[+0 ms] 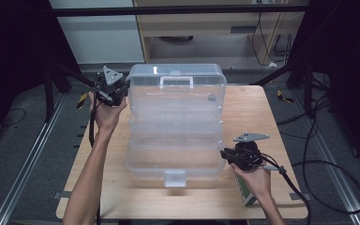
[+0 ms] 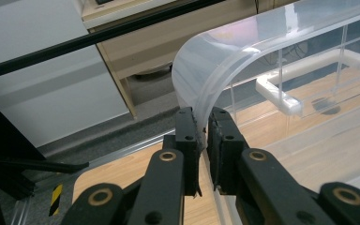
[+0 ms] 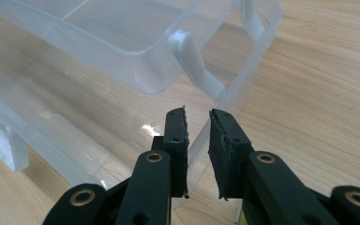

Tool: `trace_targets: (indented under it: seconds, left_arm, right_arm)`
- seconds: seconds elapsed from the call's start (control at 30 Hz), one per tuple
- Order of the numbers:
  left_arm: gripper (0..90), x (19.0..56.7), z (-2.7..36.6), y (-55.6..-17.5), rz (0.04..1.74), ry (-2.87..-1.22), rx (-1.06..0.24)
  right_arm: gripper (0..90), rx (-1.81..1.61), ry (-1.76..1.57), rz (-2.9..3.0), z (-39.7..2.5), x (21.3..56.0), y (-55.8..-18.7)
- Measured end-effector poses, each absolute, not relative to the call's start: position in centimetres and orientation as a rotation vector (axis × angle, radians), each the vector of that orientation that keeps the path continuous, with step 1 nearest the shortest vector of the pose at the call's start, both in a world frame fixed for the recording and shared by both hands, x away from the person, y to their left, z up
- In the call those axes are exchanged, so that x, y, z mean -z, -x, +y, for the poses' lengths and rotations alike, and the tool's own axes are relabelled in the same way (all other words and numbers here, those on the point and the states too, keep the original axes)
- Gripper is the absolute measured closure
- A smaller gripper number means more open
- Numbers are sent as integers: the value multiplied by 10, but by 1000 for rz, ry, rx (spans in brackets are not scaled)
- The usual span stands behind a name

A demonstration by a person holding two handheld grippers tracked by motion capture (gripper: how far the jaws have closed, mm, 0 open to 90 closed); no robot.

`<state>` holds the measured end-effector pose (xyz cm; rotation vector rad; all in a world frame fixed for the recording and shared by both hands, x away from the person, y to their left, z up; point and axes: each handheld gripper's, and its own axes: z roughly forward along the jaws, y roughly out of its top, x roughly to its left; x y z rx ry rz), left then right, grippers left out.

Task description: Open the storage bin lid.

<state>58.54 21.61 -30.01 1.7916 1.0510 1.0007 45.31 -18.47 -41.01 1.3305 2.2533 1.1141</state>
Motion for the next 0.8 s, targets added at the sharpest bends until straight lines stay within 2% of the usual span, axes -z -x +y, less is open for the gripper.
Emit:
trace_targets:
  seconds: [0.8]
  left_arm:
    - [829, 303, 215, -610, 1065, -1812, -979]
  right_arm:
    - [771, -1114, -1331, 2253, -185, 410, -453]
